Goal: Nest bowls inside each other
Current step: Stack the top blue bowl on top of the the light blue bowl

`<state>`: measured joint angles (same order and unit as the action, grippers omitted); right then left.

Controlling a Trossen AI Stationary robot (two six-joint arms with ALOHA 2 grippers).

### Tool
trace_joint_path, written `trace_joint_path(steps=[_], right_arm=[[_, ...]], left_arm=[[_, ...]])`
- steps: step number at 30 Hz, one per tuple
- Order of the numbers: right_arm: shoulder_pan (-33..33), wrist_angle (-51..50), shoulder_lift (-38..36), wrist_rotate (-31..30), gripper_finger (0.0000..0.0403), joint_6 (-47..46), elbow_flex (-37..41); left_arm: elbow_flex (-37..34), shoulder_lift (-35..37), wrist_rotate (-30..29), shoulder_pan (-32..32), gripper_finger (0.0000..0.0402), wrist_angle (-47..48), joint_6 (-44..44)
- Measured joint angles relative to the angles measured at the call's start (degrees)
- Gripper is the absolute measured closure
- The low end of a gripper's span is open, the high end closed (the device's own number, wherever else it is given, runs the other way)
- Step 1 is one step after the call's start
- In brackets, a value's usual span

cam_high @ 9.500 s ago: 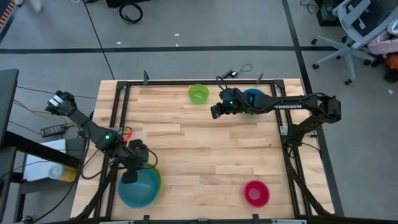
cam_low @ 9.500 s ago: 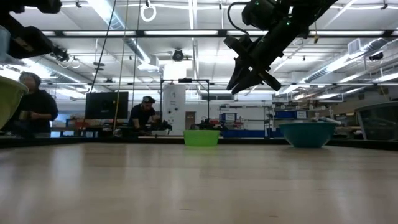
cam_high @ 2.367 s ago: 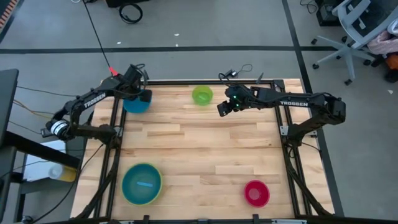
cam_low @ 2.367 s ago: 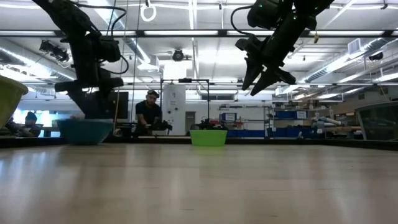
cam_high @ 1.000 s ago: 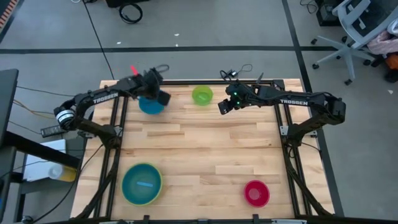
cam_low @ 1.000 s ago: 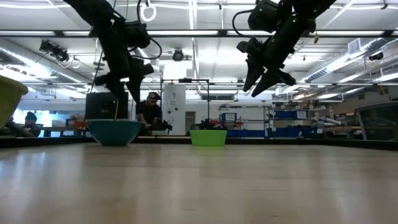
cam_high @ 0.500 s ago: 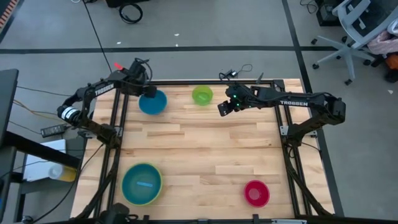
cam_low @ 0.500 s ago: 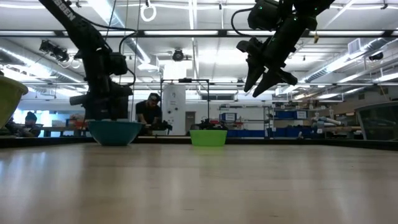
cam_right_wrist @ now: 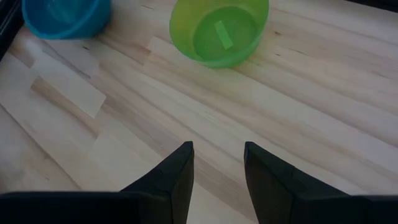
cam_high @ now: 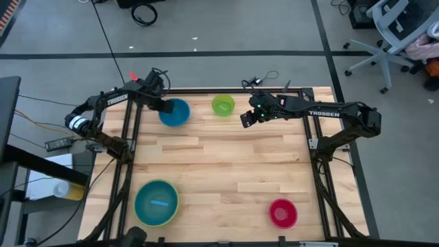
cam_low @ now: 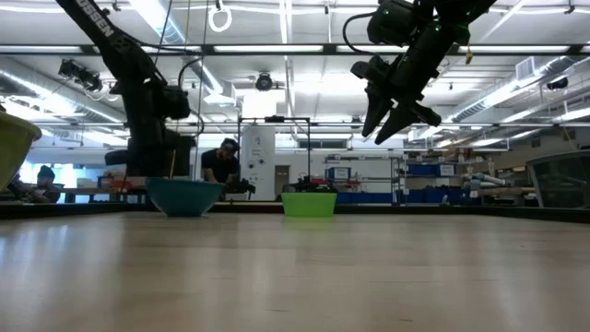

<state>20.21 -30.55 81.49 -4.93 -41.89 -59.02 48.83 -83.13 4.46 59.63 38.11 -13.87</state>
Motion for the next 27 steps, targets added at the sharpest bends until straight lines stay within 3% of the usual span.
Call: trace_joint_path(steps=[6,9,12,19,27], right_arm=[[0.0,0.0,0.0,0.3,0.0257,1.1,0.0],[0.0,0.0,0.0,0.4,0.0257,1.8,0.0],[0.0,0.0,0.0,0.4,0.0257,2.9,0.0],[0.1,0.0,0.0,0.2,0.0257,4.9,0.0],[0.4,0.5,0.0,0.0,0.0257,7.4,0.0]], left_arm=[[3.2,6.8,6.6,-5.2,0.0388,5.3,8.2],[4.3,12.4,11.7,-10.2,0.0388,10.8,17.1],[4.5,17.7,18.6,-16.8,0.0388,14.8,20.5],[4.5,27.5,21.0,-40.9,0.0389,25.3,17.5],[3.9,29.2,15.9,-68.2,0.0385,24.0,3.3]])
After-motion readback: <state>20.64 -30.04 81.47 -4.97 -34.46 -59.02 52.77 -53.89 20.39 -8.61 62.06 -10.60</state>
